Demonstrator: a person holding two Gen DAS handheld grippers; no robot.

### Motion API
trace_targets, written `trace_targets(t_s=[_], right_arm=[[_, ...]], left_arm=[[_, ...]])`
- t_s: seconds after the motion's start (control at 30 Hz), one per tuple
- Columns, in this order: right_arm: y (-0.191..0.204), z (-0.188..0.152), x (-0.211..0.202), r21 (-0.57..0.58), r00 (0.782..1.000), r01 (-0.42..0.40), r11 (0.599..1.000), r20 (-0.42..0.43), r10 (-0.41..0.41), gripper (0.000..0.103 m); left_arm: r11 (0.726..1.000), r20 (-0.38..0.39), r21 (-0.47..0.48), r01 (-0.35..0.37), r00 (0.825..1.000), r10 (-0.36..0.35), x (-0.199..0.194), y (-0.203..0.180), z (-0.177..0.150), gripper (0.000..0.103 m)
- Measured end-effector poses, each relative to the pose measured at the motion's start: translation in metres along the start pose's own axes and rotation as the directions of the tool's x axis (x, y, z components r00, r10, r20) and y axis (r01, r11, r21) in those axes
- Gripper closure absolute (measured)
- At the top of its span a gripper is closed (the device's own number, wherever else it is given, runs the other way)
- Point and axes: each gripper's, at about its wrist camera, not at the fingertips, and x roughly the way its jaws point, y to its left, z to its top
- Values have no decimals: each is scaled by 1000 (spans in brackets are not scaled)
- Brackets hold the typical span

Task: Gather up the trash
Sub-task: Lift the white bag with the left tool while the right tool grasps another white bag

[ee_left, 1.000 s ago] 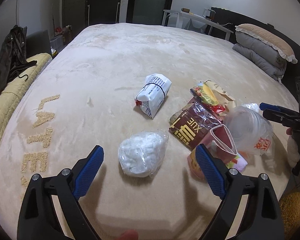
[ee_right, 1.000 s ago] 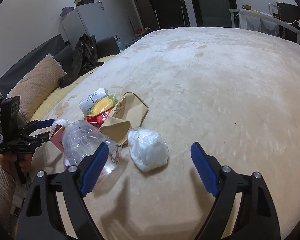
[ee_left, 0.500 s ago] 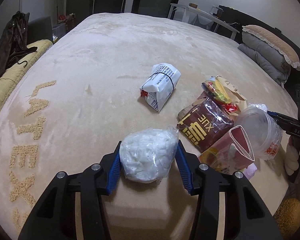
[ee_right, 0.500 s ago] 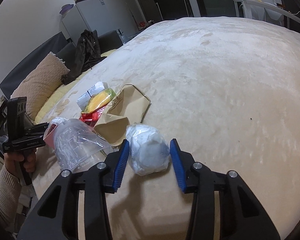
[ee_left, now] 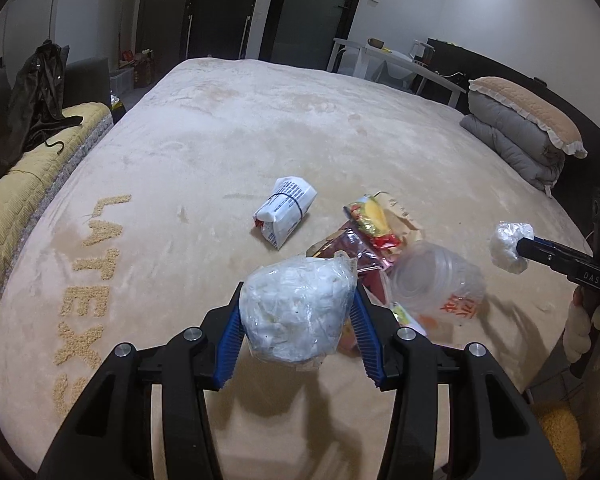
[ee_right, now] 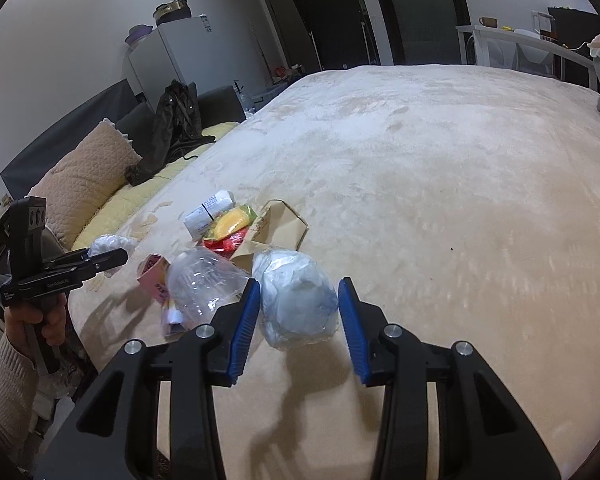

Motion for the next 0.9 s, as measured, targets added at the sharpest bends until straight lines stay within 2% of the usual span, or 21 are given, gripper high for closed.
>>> trace_targets(t_s=[0.23,0.57,0.9], right_arm=[[32,-5,-67,-33,998,9,999,58,-7,62],[70,-40,-160,-46,991,26,999,131,-20,62],[99,-74,-213,-57,988,19,998,157,-9,62]], left_arm=[[999,48,21,35,998,-36,-52,-36,-6,55],[997,112,39,72,991,-76,-129,-81,-26,55],[991,121,70,110,986,-118,-171,-125,-61,55]])
